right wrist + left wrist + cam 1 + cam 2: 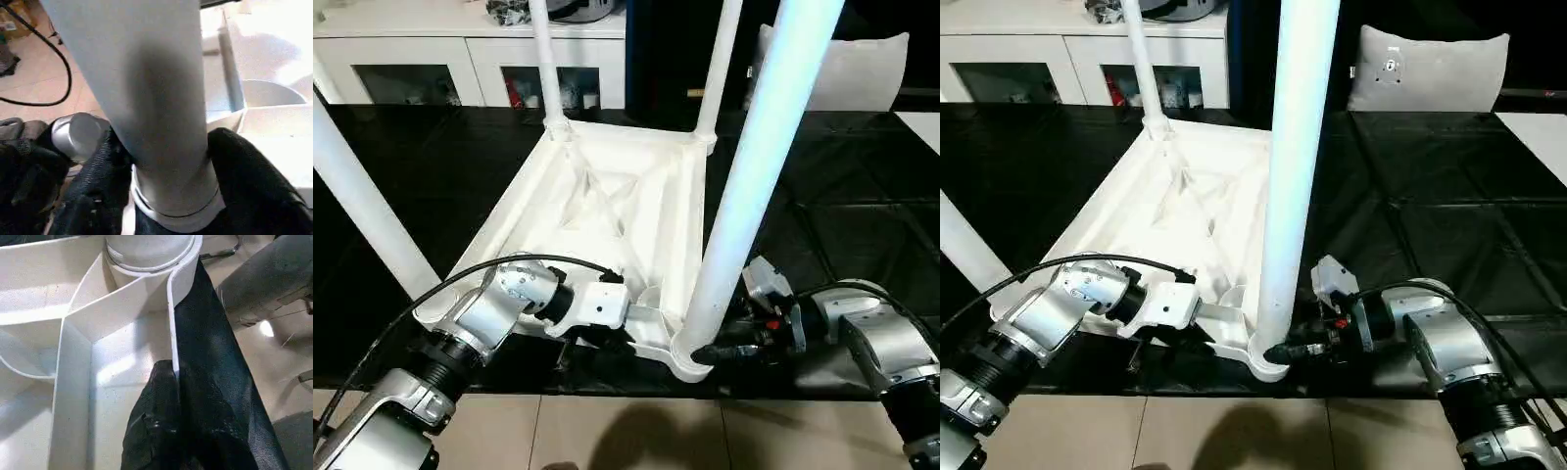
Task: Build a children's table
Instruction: Rotate leg to tighten
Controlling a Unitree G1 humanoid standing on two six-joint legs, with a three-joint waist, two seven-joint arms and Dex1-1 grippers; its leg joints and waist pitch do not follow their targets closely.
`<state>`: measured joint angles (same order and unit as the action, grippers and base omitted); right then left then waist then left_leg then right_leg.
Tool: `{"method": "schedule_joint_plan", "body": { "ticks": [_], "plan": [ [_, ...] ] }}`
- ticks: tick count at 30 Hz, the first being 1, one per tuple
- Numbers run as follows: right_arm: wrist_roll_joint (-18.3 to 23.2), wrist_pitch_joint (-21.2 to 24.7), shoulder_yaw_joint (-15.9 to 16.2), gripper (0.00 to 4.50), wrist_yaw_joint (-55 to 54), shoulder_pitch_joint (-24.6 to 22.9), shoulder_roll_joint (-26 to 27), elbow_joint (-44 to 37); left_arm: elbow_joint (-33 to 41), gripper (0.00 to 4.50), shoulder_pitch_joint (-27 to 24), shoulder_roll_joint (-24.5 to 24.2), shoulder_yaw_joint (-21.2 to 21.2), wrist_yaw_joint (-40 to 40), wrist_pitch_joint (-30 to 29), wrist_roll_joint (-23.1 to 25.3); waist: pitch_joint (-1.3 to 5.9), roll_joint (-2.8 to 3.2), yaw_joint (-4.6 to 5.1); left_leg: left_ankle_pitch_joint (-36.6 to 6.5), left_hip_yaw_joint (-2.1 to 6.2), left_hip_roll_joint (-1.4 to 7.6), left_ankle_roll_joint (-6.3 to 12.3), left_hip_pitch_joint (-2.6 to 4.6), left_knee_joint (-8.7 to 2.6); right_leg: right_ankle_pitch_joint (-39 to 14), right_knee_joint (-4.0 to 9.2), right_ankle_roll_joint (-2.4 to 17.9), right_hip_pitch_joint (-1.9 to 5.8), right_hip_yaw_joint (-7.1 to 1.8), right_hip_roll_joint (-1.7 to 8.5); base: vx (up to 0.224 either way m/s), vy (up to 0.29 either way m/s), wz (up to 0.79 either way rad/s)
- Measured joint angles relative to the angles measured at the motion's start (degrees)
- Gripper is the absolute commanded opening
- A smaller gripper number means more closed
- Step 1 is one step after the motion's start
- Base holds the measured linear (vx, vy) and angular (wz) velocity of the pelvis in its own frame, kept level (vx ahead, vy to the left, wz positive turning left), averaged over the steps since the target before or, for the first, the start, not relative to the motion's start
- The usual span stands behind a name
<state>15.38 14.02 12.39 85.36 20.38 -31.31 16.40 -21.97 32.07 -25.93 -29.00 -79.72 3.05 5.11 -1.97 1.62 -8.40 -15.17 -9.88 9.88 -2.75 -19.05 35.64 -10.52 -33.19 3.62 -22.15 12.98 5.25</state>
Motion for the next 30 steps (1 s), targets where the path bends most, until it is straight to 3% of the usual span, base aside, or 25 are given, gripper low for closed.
{"method": "schedule_joint_plan", "body": {
  "ticks": [9,13,16,20,23,30],
  "plan": [
    [0.5,1.0,0.2,2.03,0.4,-0.1,-0.1,-0.5,-0.1,0.00,-0.1,0.2,0.1,-0.5,-0.1,-0.9,0.02,-0.03,0.02,0.0,0.00,0.00,0.00,0.00,0.00,0.0,0.00,0.0,0.00,0.00,0.00,0.000,0.000,0.00],
    [1.1,3.3,-1.6,2.02,-3.2,-2.1,2.3,-2.2,1.3,0.00,-1.4,0.6,2.0,0.4,-5.5,-1.5,0.04,0.00,0.29,0.0,0.00,0.00,-0.05,0.06,0.00,0.0,-0.04,0.0,0.02,0.00,0.00,0.000,0.000,0.00],
    [0.3,4.5,-3.6,2.02,-11.0,-2.1,5.7,-1.7,1.3,0.00,-1.9,0.9,4.3,4.3,-10.0,-0.8,0.03,-0.02,1.70,0.2,0.00,0.01,-0.36,0.16,-0.01,0.2,-0.03,0.1,0.05,0.00,-0.05,0.000,0.000,0.00],
    [-1.8,5.8,-6.2,2.00,-22.2,-0.3,10.5,0.8,1.3,0.00,-2.1,3.4,6.4,11.2,-15.8,0.4,-0.05,-0.15,4.75,0.2,0.01,0.05,-0.85,0.40,0.01,0.3,0.21,0.0,0.24,0.07,-0.11,0.000,0.000,0.00],
    [-3.3,7.2,-8.0,1.98,-31.2,0.6,13.9,1.1,1.3,0.00,-2.2,6.4,7.9,16.5,-19.8,1.3,-0.05,-0.15,6.35,0.2,0.07,0.06,-0.88,0.41,0.00,0.4,0.45,-0.1,0.37,0.18,-0.15,0.000,0.000,0.00],
    [-6.1,7.8,-12.2,1.98,-49.7,3.7,22.3,4.3,2.1,0.00,-2.0,13.4,10.1,29.5,-27.0,3.9,-0.01,-0.15,7.53,0.1,0.17,0.07,-0.67,0.19,-0.04,0.5,0.78,-0.2,0.44,0.24,-0.17,0.000,0.000,0.00]
  ]
}}
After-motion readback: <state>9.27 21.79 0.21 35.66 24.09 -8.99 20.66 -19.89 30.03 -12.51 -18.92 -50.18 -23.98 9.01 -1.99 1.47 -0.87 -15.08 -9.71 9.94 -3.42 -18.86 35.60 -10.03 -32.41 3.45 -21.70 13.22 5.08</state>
